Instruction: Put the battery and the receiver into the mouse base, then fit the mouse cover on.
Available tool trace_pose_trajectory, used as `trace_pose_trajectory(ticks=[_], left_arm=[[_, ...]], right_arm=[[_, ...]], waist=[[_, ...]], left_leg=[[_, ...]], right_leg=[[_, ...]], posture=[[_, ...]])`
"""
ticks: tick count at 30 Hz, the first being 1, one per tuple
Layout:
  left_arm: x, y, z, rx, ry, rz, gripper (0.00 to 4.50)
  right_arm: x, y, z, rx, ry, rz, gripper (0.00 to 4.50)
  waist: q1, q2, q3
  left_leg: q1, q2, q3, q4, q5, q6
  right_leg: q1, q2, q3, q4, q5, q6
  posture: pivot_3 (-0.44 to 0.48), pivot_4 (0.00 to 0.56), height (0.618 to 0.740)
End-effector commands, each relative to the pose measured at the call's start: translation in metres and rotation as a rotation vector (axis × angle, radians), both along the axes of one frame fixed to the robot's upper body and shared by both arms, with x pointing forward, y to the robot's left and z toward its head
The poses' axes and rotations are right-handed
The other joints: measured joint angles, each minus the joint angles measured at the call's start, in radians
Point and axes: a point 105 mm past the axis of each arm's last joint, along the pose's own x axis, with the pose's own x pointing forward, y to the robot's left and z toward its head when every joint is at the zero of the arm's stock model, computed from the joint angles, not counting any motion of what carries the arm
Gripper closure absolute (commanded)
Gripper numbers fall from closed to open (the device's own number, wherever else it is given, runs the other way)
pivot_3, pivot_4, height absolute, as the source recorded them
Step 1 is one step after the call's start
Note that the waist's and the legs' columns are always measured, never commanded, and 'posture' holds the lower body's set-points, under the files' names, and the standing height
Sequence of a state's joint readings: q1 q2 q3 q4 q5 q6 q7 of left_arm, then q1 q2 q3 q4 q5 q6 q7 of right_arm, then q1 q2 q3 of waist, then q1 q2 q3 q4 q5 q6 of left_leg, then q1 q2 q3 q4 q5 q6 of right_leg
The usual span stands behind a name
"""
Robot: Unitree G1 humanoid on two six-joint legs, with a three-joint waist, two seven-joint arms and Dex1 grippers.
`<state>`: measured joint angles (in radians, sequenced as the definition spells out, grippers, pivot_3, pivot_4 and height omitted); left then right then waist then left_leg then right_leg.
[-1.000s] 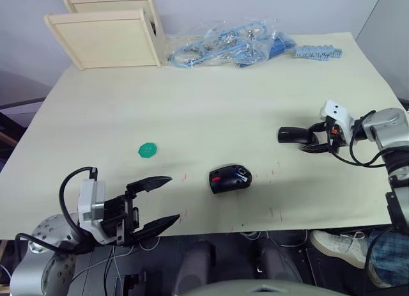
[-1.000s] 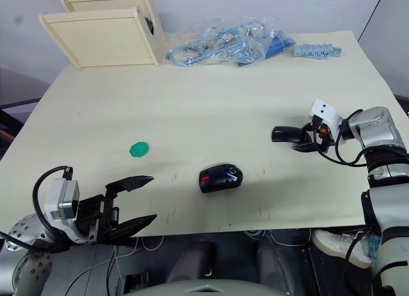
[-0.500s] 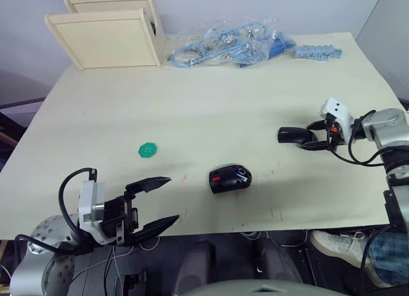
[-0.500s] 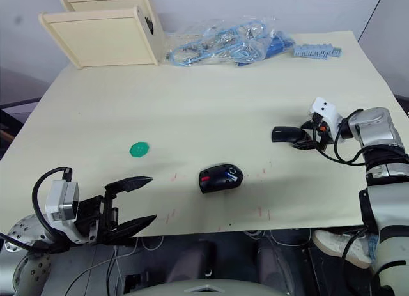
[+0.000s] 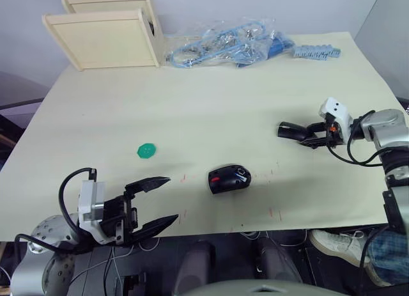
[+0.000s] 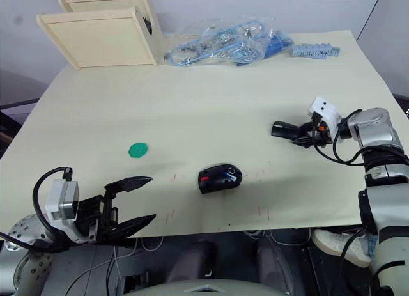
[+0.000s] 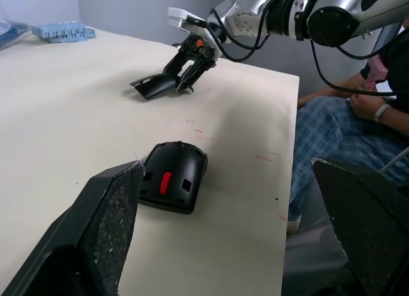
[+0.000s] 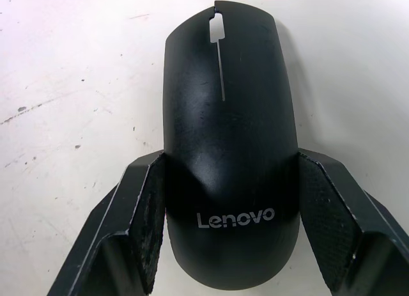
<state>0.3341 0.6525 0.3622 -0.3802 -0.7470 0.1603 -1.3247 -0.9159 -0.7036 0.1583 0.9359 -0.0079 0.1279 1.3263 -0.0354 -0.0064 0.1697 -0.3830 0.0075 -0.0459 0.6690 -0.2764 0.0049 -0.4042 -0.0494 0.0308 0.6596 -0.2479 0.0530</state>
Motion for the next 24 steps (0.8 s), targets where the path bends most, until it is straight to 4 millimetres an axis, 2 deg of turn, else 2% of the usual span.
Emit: trace_pose_trajectory(ticks=[1,6,11,15,19,24], left_arm=[[0.0,0.0,0.004,0.005,-0.028,-0.005,0.0],[0.002,0.0,0.006,0.012,-0.027,-0.006,0.0],[0.007,-0.003,0.012,0.028,-0.032,-0.013,0.0],[0.01,-0.005,0.015,0.035,-0.031,-0.017,0.0],[0.014,-0.005,0.02,0.046,-0.035,-0.024,0.0],[0.017,-0.005,0.025,0.05,-0.035,-0.028,0.0]], right_arm=[[0.0,-0.004,0.023,0.009,-0.089,0.021,2.07],[-0.013,0.002,0.033,-0.09,-0.167,0.106,2.07],[-0.042,0.031,0.055,-0.108,-0.19,0.224,2.07],[-0.053,0.046,0.066,-0.168,-0.222,0.214,2.07],[-0.079,0.08,0.081,-0.16,-0.182,0.308,2.07],[-0.096,0.106,0.091,-0.156,-0.164,0.356,2.07]], waist=[[-0.001,0.0,0.0],[0.0,0.0,0.0],[0.0,0.002,0.001],[-0.001,0.003,0.002],[0.001,0.003,0.003],[0.001,0.003,0.003]], left_leg=[[0.0,0.0,0.0,0.0,0.0,0.0],[0.0,0.0,-0.001,0.0,0.0,0.0],[0.0,0.0,-0.005,0.0,0.0,0.0],[0.0,0.0,-0.006,0.0,0.0,0.0],[-0.001,0.0,-0.007,0.0,0.0,0.0],[-0.001,0.0,-0.007,0.0,0.0,0.0]], right_leg=[[0.0,0.0,0.0,0.0,0.0,0.0],[0.0,0.0,0.0,0.0,0.0,0.0],[0.0,0.0,0.0,0.001,0.0,0.0],[0.0,0.0,0.0,0.001,0.0,0.0],[-0.001,0.0,-0.001,0.001,0.0,0.0],[-0.001,0.0,-0.001,0.001,0.0,0.0]], posture=[[0.0,0.15,0.74],[0.0,0.15,0.74],[0.0,0.15,0.74],[0.0,0.15,0.74],[0.0,0.15,0.74],[0.0,0.15,0.74]])
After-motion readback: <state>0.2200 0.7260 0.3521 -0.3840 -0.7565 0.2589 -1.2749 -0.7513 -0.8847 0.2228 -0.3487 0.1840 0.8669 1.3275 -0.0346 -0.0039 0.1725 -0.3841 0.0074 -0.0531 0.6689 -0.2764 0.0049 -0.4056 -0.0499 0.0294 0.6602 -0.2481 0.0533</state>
